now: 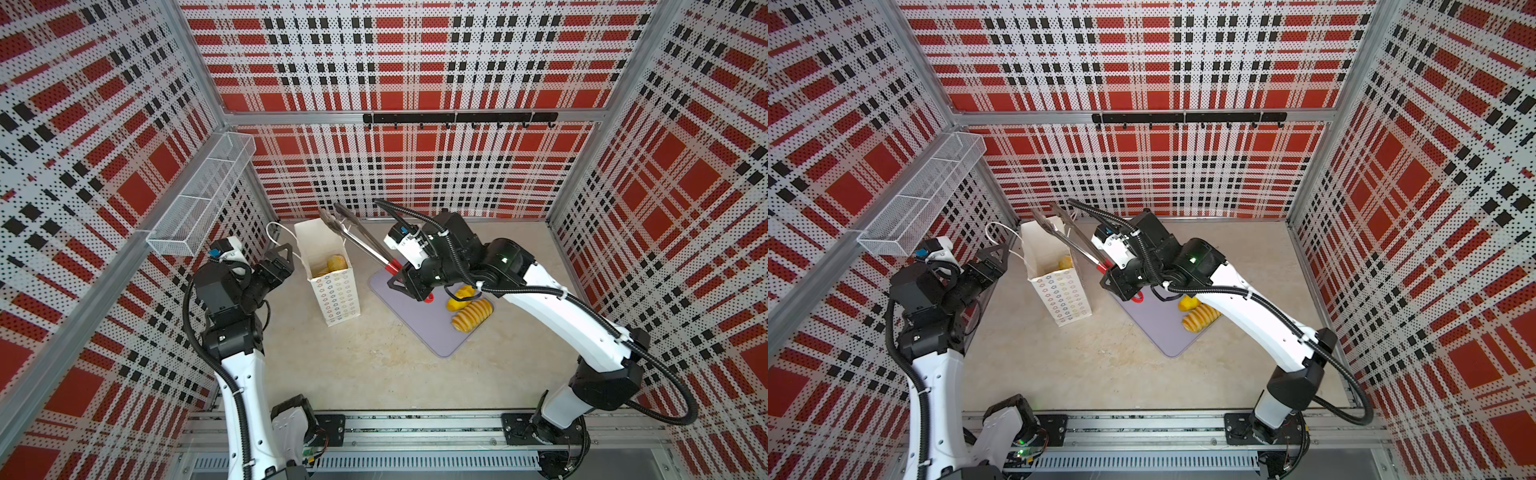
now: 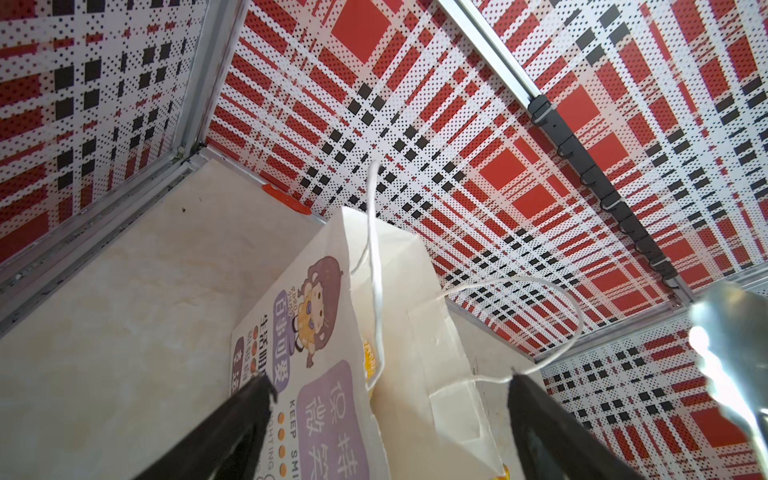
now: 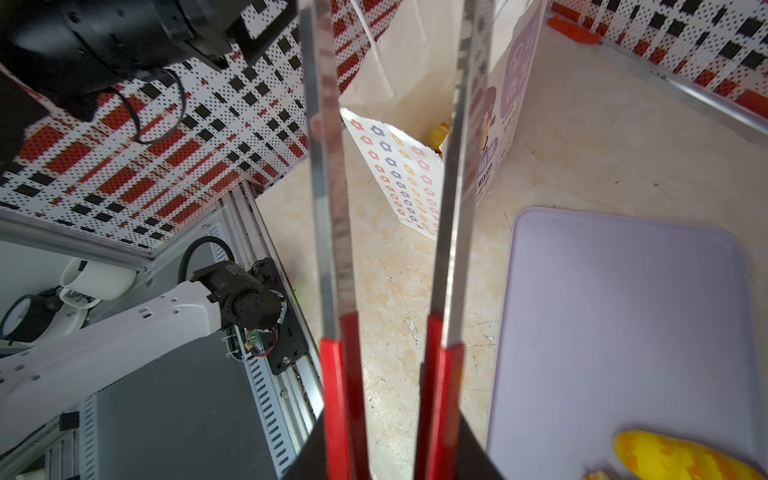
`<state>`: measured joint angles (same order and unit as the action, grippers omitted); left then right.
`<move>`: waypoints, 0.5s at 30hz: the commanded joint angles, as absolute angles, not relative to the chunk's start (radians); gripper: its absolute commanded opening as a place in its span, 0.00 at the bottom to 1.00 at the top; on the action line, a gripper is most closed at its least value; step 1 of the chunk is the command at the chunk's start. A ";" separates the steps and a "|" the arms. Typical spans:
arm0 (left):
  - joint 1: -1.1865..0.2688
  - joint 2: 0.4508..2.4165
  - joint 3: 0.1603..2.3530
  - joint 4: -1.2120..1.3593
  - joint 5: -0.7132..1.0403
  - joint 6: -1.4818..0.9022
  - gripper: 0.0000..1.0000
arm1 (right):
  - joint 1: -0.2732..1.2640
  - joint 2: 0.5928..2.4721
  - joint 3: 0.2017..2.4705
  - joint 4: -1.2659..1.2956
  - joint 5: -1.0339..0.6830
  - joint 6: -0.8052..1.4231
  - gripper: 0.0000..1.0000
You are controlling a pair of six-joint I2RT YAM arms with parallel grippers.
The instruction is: Place the fake bread into the paper bag
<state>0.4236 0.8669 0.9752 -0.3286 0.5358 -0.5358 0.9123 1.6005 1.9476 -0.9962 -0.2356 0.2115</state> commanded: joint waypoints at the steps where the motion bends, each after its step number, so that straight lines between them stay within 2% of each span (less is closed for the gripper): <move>1: 0.395 0.890 1.057 -0.302 0.447 -0.538 0.90 | 0.849 1.525 1.905 -0.959 -0.234 0.227 0.28; 6: 0.360 0.969 1.110 -0.302 0.413 -0.540 0.83 | 0.740 1.430 1.797 -0.923 -0.271 0.245 0.27; 15: 0.238 1.052 1.117 -0.310 0.237 -0.545 0.68 | 0.624 1.359 1.703 -0.903 -0.333 0.239 0.27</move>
<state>0.2554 1.0424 1.0966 -0.3088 0.3088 -0.5514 0.6392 1.3964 1.7039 -0.9520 -0.2955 0.2447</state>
